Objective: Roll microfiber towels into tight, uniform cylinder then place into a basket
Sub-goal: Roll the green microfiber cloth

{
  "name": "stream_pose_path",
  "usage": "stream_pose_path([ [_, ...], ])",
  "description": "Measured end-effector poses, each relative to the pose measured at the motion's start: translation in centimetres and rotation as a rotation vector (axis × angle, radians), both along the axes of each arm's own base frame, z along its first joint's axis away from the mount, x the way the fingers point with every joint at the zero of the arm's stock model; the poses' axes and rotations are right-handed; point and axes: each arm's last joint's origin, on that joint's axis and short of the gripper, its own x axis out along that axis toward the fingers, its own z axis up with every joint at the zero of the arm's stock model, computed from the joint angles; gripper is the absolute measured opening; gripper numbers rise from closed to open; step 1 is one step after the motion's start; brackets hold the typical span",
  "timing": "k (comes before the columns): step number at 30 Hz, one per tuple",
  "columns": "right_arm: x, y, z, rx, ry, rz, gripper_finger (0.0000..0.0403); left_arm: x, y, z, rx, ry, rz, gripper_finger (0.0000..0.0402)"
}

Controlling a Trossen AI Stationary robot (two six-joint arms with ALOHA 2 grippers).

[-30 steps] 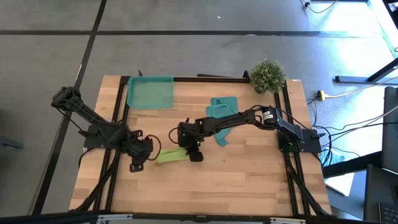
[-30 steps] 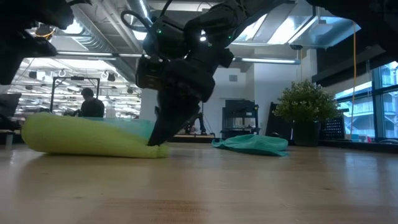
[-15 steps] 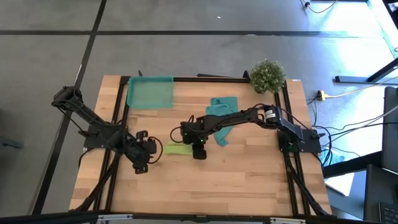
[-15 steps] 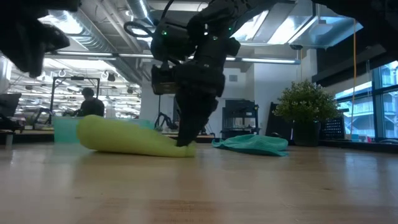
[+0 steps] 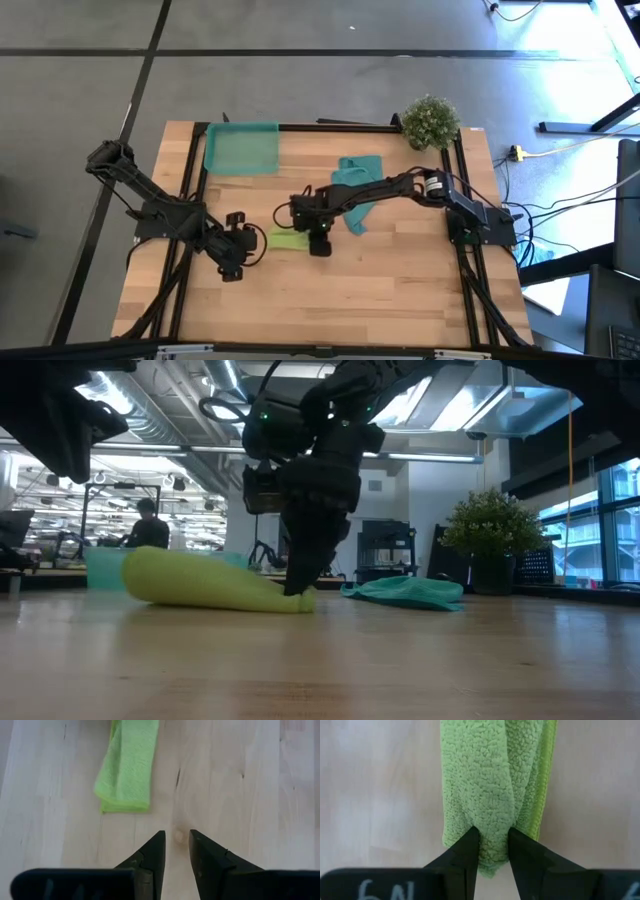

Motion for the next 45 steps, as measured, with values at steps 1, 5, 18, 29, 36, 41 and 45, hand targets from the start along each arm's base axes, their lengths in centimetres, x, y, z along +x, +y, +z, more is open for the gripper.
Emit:
stream_pose_path([
  [1, 0.1, 0.1, 0.1, 0.003, -0.011, 0.002, 0.0104, 0.0, 0.0, 0.0, 0.000, 0.000, 0.000, 0.0082],
  [5, 0.5, 0.1, 0.2, 0.013, -0.056, 0.005, 0.0104, 0.0, 0.0, 0.0, 0.001, 0.002, 0.000, 0.0082],
  [18, 0.7, 0.4, 0.2, 0.129, -0.052, -0.021, 0.0104, 0.0, 0.0, 0.0, 0.001, 0.004, -0.001, 0.0082],
  [29, -0.6, 0.4, 0.1, 0.145, 0.106, -0.089, 0.0104, 0.0, 0.0, 0.0, 0.003, 0.002, 0.000, 0.0082],
  [36, -2.1, 0.3, -0.1, 0.119, 0.264, -0.103, 0.0104, 0.2, 0.0, 0.1, 0.037, -0.032, -0.042, 0.0082],
  [41, -2.5, 0.2, -0.1, 0.066, 0.303, -0.113, 0.0104, 0.6, 0.3, 0.2, 0.035, -0.052, -0.026, 0.0082],
  [45, -2.8, 0.1, -0.1, 0.045, 0.331, -0.115, 0.0104, 1.0, 0.8, 0.2, 0.034, -0.056, 0.000, 0.0082],
])
